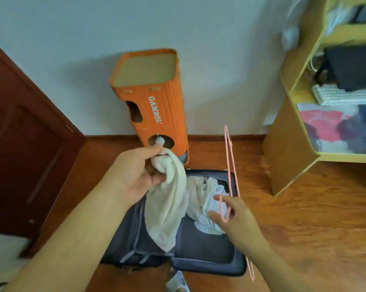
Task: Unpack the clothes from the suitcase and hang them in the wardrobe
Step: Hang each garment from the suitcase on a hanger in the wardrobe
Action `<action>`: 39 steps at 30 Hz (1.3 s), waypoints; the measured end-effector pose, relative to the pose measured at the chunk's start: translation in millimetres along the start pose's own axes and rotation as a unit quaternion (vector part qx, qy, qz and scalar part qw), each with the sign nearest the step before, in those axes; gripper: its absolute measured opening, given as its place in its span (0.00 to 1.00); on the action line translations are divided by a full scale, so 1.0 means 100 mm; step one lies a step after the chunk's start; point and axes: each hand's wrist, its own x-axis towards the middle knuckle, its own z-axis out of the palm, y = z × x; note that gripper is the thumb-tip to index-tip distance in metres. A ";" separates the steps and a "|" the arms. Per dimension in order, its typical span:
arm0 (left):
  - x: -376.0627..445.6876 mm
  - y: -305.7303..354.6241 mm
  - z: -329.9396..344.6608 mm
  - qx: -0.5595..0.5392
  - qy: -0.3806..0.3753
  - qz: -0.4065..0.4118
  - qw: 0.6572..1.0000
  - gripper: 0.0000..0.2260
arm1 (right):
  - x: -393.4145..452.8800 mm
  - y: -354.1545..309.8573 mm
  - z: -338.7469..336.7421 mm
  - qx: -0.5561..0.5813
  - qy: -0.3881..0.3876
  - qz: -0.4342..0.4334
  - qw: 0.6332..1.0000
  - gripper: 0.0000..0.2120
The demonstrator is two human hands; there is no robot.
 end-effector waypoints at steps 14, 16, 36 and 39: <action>-1.97 0.83 -0.45 0.023 0.192 0.196 0.961 0.12 | -0.59 -1.83 -0.48 0.033 -0.077 -0.221 0.972 0.13; -2.04 0.87 -0.56 0.088 0.199 0.204 0.954 0.14 | -0.62 -2.22 -0.72 -0.031 -0.062 -0.244 0.967 0.17; -2.18 0.52 0.01 0.289 0.016 0.446 0.847 0.27 | -0.92 -3.37 -0.68 -0.016 -0.175 -0.168 0.970 0.16; -2.06 0.48 0.11 0.319 0.029 0.454 0.831 0.18 | -0.91 -3.41 -0.62 -0.029 -0.187 -0.154 0.970 0.16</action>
